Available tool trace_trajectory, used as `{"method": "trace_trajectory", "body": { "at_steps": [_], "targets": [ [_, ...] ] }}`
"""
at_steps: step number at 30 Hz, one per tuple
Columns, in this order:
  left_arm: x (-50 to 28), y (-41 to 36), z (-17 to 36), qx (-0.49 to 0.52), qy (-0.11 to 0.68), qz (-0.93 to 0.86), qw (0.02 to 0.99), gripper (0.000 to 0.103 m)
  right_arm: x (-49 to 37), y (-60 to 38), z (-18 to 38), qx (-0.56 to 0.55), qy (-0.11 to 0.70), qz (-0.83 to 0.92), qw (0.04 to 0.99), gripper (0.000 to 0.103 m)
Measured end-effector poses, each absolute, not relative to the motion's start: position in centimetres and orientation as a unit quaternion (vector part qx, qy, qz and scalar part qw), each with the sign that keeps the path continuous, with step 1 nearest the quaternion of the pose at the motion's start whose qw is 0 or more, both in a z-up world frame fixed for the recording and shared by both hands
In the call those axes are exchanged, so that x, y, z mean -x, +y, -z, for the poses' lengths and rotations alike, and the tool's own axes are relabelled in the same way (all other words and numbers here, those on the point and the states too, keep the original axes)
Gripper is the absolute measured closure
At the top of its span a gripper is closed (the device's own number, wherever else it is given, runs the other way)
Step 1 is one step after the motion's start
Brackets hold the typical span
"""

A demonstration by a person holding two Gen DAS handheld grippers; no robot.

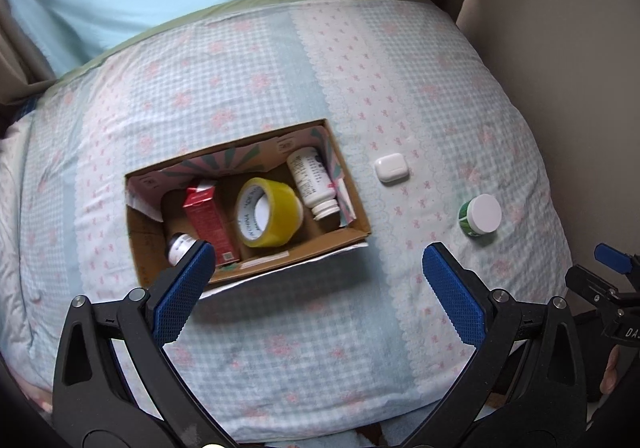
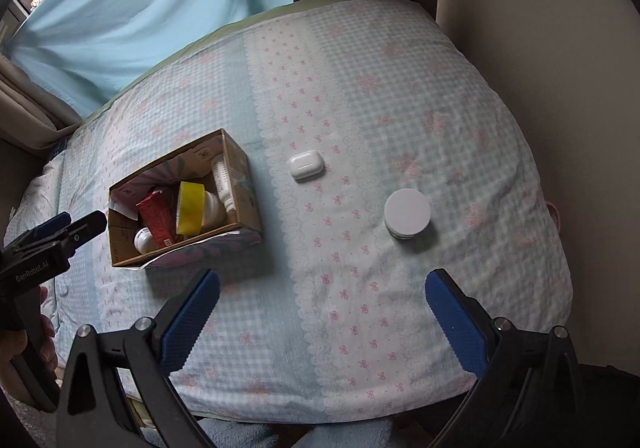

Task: Organize rigid objects
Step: 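Move both tools back toward the earbud case and green jar, then grasp the white earbud case with the left tool while the right tool grasps the green jar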

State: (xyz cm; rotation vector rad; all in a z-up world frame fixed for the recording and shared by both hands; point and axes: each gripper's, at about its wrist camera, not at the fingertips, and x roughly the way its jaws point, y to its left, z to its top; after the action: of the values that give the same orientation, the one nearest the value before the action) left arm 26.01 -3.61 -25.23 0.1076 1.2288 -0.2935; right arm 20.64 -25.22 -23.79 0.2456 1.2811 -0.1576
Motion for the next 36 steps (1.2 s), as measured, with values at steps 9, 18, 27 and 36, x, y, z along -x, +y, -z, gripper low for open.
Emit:
{"method": "trace_trajectory", "body": {
  "at_steps": [9,18,27,36],
  "targets": [
    [-29.8,-16.1,29.6,-0.093,0.603,0.147,0.779,0.0,-19.0,-34.1,27.9,-0.142,0.608,0.098,0.775,0.001],
    [-33.2,-20.3,37.3,-0.085,0.651,0.117,0.745,0.0,-22.1,-37.1,33.6,-0.147,0.623,0.08,0.764,0.001],
    [-34.8,-22.2,45.8,-0.026,0.644,0.061,0.762,0.0,-24.1,-36.7,41.0,-0.086,0.62,0.054,0.778,0.001],
    [-35.5,-21.4,50.6,-0.005,0.619,0.033,0.784,0.008,-24.8,-35.8,44.5,-0.018,0.58,0.017,0.814,0.006]
  ]
}}
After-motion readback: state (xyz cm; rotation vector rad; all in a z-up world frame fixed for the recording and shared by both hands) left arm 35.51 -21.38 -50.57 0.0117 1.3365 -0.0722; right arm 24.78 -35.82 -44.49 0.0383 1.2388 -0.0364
